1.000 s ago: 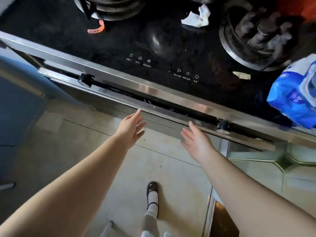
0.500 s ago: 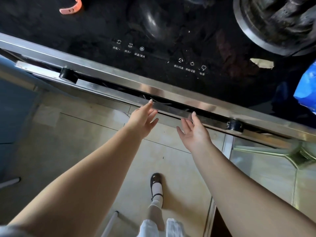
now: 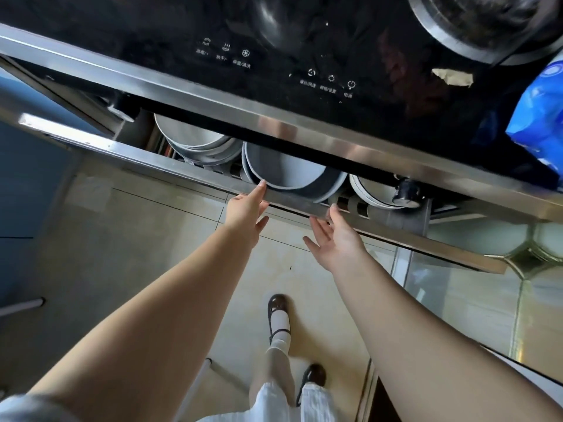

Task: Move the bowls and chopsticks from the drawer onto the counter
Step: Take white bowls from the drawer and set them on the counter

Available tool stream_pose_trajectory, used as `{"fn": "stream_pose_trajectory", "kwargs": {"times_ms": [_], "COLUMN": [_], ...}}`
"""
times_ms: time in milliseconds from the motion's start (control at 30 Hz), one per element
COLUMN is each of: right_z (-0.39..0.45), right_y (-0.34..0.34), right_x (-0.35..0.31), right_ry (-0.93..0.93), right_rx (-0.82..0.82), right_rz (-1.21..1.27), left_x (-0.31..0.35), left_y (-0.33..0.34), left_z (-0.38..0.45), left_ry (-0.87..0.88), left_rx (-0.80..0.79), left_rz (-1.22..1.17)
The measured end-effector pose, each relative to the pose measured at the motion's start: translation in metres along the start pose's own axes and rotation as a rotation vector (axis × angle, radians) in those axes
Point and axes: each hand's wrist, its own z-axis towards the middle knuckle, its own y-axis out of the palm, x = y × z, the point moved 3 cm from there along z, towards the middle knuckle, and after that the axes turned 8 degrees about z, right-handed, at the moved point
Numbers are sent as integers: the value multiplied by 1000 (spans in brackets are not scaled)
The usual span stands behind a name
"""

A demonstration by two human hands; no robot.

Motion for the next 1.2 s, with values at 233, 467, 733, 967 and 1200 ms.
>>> {"fn": "stream_pose_trajectory", "kwargs": {"times_ms": [233, 467, 733, 967, 1200], "right_z": [-19, -33, -45, -53, -60], "right_y": [-33, -59, -86, -99, -105], "right_x": [29, 65, 97, 110, 105], "right_ry": [80, 102, 112, 108, 213], "right_rx": [6, 39, 37, 33, -74], "right_rz": [3, -6, -1, 2, -181], "left_x": [-42, -78, -111, -125, -134], "left_y": [-28, -54, -77, -89, -90], "left_z": [-19, -28, -45, -54, -68], "left_ry": [-29, -45, -51, -46, -22], "left_rx": [1, 27, 48, 39, -2], "left_rz": [-16, -2, 1, 8, -133]}}
